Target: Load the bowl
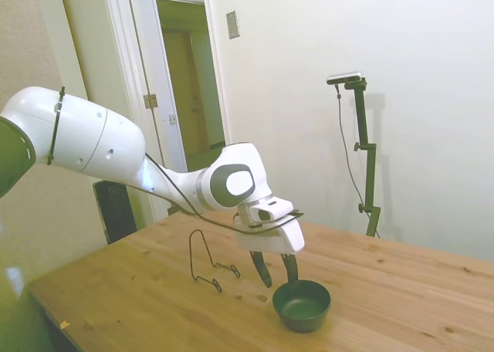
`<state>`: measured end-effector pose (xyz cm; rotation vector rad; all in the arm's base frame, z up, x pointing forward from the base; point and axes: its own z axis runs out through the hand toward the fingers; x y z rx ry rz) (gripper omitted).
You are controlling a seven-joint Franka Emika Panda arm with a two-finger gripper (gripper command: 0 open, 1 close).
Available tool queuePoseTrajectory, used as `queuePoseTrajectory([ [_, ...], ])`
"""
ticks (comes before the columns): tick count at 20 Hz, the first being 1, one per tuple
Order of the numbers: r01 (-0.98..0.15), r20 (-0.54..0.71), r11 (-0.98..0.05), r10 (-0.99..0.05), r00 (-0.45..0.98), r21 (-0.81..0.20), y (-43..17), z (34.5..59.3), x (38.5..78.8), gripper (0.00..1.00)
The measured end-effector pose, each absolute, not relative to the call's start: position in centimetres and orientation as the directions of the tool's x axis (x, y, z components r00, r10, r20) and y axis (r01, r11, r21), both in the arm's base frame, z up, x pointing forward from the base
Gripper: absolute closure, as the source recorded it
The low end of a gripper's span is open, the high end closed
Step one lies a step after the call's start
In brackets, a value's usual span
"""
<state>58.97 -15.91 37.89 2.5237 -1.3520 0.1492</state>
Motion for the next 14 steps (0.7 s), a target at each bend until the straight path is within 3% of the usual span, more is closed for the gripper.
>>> queuePoseTrajectory([
  [1,-0.83,0.218,-0.524,-0.802,0.557,0.191,-16.01,37.85,58.95,0.0],
  [2,-0.831,0.219,-0.523,-0.802,0.555,0.191,-16.13,37.79,58.94,1.0],
  [14,-0.828,0.229,-0.522,-0.797,0.559,0.203,-16.23,37.24,59.13,1.0],
])
